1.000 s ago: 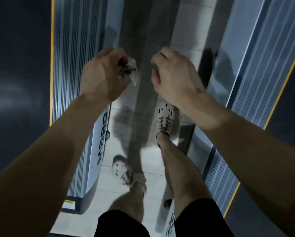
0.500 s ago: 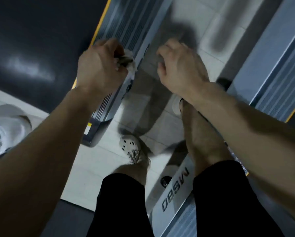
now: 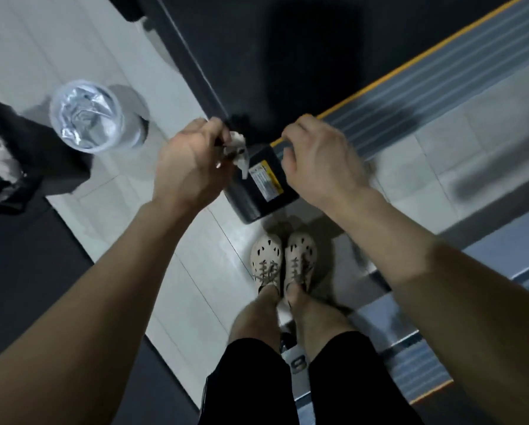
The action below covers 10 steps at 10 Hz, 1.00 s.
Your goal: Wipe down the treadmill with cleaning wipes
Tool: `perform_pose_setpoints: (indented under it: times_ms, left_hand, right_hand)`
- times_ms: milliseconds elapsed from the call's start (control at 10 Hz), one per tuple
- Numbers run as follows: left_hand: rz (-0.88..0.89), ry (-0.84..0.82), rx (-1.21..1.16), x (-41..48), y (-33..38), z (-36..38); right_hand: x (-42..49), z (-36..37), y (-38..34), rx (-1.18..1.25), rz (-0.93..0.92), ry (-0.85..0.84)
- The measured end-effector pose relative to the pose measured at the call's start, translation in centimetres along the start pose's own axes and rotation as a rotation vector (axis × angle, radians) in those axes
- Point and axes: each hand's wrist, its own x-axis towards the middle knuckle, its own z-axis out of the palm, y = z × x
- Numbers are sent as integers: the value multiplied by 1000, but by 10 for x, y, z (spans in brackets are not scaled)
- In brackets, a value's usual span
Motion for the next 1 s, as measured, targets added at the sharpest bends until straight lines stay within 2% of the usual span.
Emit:
perform_pose_setpoints:
  times_ms: [200, 400, 600, 700, 800, 900, 1000]
  left_hand:
    - [-252, 83, -14, -49, -39, -70]
    - [-515, 316, -71, -116, -85, -157]
    - [-716, 550, -16, -161, -186, -229]
    - [-752, 618, 49, -156, -251, -262]
    - [-782, 469, 55, -145, -322, -283]
    - [-791, 230, 8, -140, -371, -305]
    - [-690, 100, -15, -147, -390, -326]
  right_hand:
    - [23, -9, -78, 4, -137, -77]
    - [23, -26, -166, 31, -235, -135]
    - [58, 3, -265, 22, -303, -176]
    - [85, 21, -315, 22, -289, -149]
    - [110, 35, -362, 13, -226, -132]
    - [127, 35, -403, 20, -196, -85]
    - [131, 33, -425, 18, -103, -36]
